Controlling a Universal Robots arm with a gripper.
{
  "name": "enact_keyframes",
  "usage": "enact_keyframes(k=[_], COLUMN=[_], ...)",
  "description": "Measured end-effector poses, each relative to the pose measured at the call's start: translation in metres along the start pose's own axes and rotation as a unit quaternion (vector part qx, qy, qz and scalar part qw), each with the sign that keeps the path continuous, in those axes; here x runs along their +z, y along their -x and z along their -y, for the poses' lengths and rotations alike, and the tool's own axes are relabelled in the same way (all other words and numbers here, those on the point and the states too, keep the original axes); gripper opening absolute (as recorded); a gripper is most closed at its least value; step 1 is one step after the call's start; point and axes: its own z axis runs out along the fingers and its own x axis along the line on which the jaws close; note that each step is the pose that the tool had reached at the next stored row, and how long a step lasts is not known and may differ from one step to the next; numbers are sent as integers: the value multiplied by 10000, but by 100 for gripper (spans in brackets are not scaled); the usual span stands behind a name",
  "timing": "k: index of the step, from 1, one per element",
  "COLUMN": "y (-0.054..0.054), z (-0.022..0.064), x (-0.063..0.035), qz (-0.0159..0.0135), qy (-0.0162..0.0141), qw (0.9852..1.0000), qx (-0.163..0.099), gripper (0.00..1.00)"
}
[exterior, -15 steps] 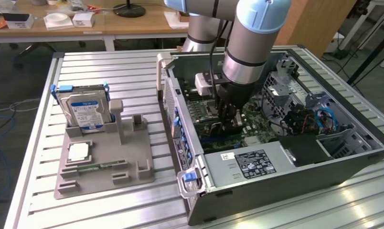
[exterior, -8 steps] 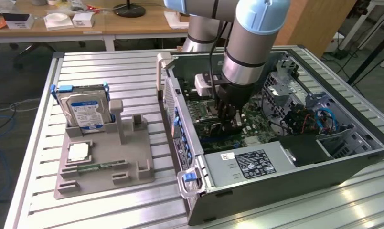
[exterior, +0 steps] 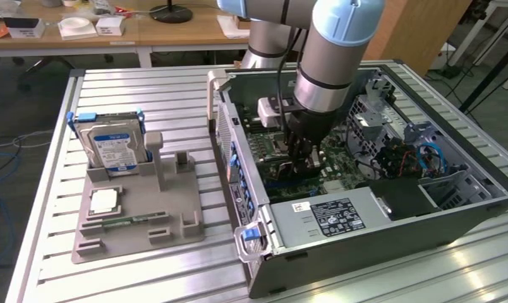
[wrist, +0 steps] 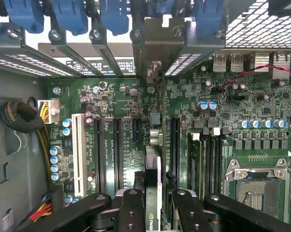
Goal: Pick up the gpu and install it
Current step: 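Insert the gpu into the slot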
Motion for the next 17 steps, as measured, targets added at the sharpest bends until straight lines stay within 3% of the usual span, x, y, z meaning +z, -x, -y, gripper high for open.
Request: enact_keyframes(k=[1,17], y=[-2,10], z=[0,-4], x=[-19,-27], qz=[-10,-13], qy=[5,6], qw=[10000,10000], qx=[0,-1], gripper=[26,26])
